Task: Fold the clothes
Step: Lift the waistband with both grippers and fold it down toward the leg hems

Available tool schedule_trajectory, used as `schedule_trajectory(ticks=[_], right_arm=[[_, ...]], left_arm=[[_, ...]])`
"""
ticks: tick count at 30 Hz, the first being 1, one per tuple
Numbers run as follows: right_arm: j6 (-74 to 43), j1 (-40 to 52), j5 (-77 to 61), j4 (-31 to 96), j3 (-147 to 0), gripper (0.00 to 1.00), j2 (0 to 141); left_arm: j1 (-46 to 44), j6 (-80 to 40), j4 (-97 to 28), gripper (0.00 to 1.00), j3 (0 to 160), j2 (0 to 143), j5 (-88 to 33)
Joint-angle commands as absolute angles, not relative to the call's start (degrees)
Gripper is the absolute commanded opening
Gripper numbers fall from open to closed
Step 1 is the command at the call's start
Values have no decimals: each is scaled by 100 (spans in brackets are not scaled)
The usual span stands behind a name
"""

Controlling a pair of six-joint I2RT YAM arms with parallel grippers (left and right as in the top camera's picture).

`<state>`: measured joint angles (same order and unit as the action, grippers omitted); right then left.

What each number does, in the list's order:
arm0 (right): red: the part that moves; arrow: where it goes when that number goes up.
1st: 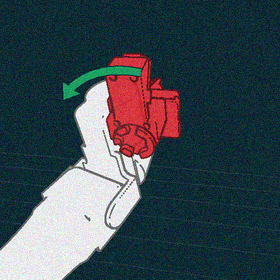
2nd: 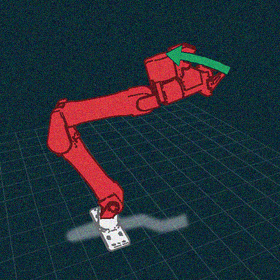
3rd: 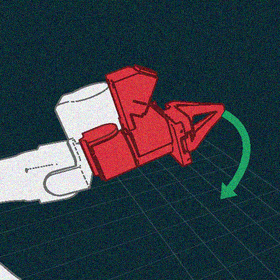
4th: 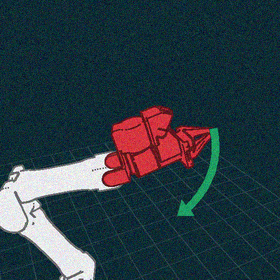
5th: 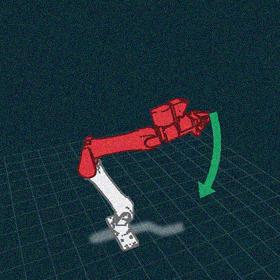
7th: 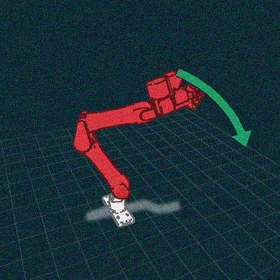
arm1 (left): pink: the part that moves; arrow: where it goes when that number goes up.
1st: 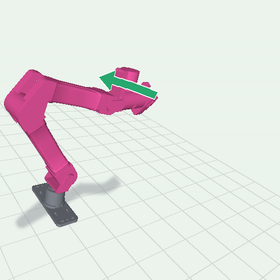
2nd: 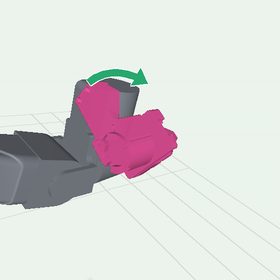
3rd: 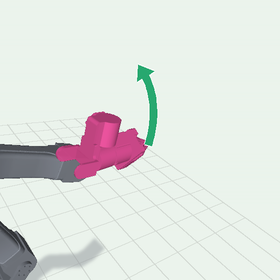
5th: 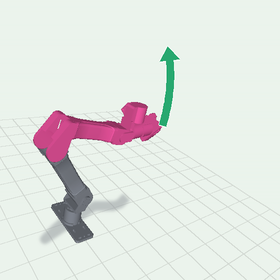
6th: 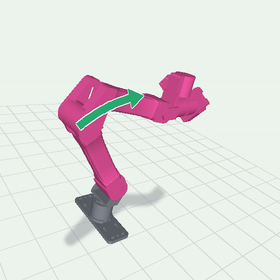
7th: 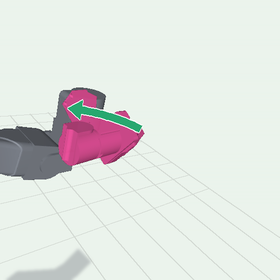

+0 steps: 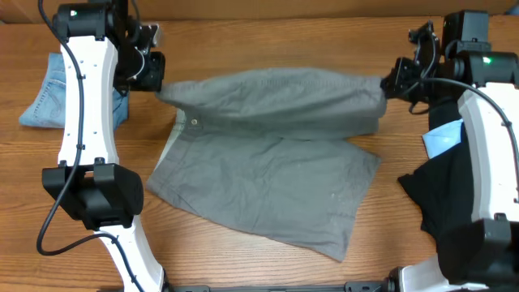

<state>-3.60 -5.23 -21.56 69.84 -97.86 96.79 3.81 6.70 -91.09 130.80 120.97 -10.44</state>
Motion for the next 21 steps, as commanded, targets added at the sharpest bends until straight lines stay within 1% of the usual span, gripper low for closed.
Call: schedule_trajectory(ticks=[1, 4, 8, 12, 16, 21], right_arm=[[-139, -554, -2093, 7393, -9835, 4, 9203], [-82, -554, -2084, 7874, -9835, 4, 9078], [3, -554, -2069, 8582, -9832, 4, 8952], [3, -554, -2062, 9242, -9797, 4, 8897], [1, -550, -2067, 9472, -9437, 4, 8803], [-19, -537, -2189, 9437, -8460, 4, 8628]], left_arm=[[580, 878, -9332, 4, 13192, 11981, -1037], [666, 882, -9690, 4, 13190, 11981, -1035], [716, 858, -9684, 4, 12999, 11858, -1022], [722, 856, -9684, 4, 12252, 11487, -845], [834, 858, -9570, 4, 11279, 11113, -816], [1017, 854, -9146, 4, 10318, 10938, -906]])
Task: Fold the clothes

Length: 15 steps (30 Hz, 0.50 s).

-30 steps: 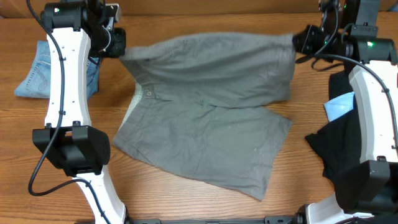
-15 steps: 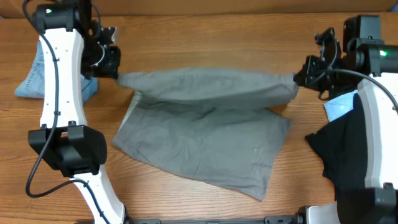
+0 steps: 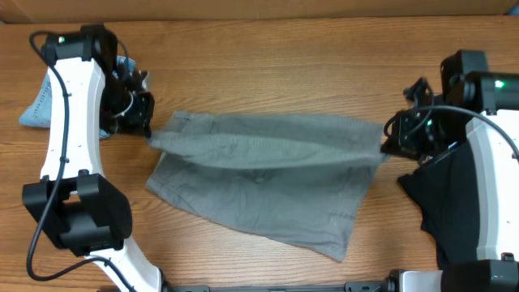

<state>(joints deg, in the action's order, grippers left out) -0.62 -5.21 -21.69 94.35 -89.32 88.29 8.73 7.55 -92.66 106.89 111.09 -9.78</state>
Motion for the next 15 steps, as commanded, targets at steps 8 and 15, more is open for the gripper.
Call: schedule_trajectory(ticks=[8, 15], right_arm=[[-158, -456, -2624, 8997, -6370, 4, 8182], [-637, -451, -3055, 8713, -5476, 4, 7677]], left_arm=[[1026, 851, -8702, 4, 9515, 10938, -882], [1028, 808, -8532, 6, 8958, 10938, -838]])
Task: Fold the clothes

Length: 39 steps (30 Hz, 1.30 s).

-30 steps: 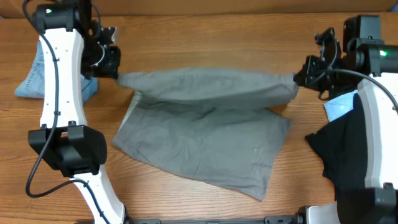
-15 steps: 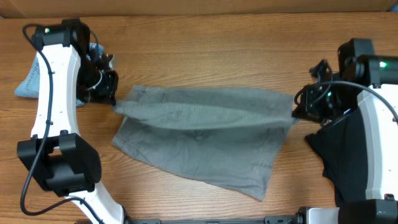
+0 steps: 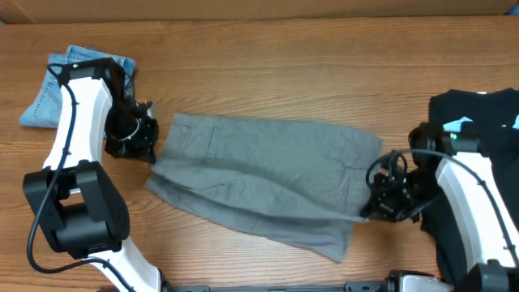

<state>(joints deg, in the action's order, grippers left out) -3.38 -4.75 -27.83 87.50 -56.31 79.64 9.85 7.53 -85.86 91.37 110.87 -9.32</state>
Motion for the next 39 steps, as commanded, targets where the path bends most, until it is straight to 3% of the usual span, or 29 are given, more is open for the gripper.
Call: schedule_trajectory(ticks=[1, 11, 12, 14, 18, 27, 32, 39], right_arm=[[-757, -451, -3052, 8698, -5415, 4, 7623], [-1236, -451, -3059, 8490, -4624, 5, 7297], [-1245, -451, -3055, 8473, -4567, 9, 7297], [-1234, -451, -3052, 8471, -4486, 29, 7297], [-1221, -451, -3052, 8460, -4462, 34, 7295], [-1258, -451, -3057, 8064, -4462, 36, 7297], [-1352, -451, -3284, 7771, -4462, 39, 7297], [-1223, -451, -3621, 7369, -4464, 40, 7297]], left_arm=[[1028, 799, -8473, 8, 8884, 10938, -836], [1028, 357, -8396, 6, 8683, 10938, -318], [1028, 355, -8396, 6, 8683, 10938, -309], [1028, 266, -8399, 8, 8683, 10938, -211], [1035, 161, -8372, 17, 8683, 10938, -82], [1048, 126, -8300, 26, 8683, 10938, -193], [1033, 377, -8294, 41, 8683, 10938, -952], [1026, 384, -8263, 46, 8683, 10938, -1022]])
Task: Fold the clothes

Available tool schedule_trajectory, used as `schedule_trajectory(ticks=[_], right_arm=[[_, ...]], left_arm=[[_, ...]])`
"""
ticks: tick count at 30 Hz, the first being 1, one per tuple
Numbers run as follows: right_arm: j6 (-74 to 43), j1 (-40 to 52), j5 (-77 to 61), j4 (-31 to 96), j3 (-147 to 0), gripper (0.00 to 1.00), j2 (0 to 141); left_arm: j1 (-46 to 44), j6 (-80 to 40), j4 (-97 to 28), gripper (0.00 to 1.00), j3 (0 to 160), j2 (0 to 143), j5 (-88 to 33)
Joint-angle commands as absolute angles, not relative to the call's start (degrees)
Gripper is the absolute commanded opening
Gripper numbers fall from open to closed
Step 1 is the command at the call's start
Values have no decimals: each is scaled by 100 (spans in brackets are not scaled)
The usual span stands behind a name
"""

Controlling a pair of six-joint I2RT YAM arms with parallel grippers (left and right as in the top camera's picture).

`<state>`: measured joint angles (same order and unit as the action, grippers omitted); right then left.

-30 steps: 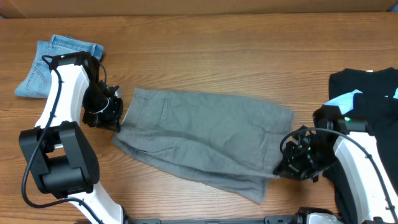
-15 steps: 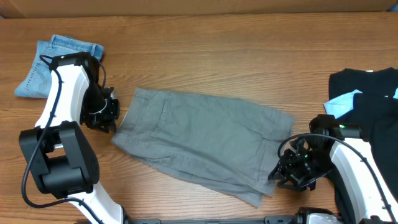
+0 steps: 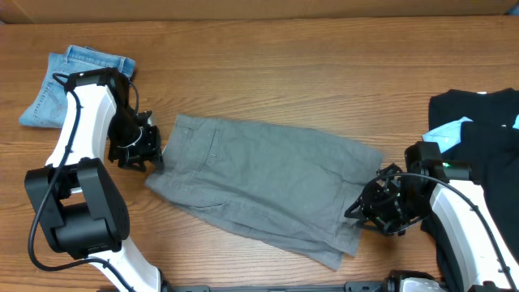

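Note:
A pair of grey shorts (image 3: 259,182) lies folded in half across the middle of the table, its top layer reaching almost to the front hem. My left gripper (image 3: 152,160) sits low at the shorts' left end and looks shut on the cloth there. At the front right corner of the shorts, my right gripper (image 3: 362,212) is also down on the table and appears shut on the fabric. The fingertips themselves are hard to make out from overhead.
Folded blue jeans (image 3: 77,81) lie at the back left, behind the left arm. A heap of black clothing (image 3: 478,134) with a light blue piece (image 3: 448,131) lies at the right edge, beside the right arm.
Both grippers have moved a little nearer the table's front. The shorts' upper layer now lies flatter and covers more of the lower layer, down to the front right corner.
Both grippers first held the shorts' far edge lifted at the back of the table. Then that edge was over the middle of the shorts. Later it was low toward the front, and now it lies over the near half.

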<state>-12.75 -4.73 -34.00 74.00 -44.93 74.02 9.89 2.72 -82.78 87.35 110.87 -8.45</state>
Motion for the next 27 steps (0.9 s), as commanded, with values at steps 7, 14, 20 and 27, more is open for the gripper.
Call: schedule_trajectory(ticks=[7, 14, 20, 27], right_arm=[[-1232, -451, -3623, 7400, -4464, 40, 7297], [-1358, -451, -3634, 7395, -4464, 40, 7297], [-1356, -451, -3605, 7349, -4464, 40, 7297], [-2152, -451, -2486, 7229, -4464, 49, 7297]], left_arm=[[1004, 322, -8049, 41, 8329, 10938, -838], [1017, 40, -6973, 4, 7220, 10938, -403], [1022, -657, -5922, 4, 6779, 10938, 357], [1022, -690, -6427, 5, 7446, 10936, 296]])
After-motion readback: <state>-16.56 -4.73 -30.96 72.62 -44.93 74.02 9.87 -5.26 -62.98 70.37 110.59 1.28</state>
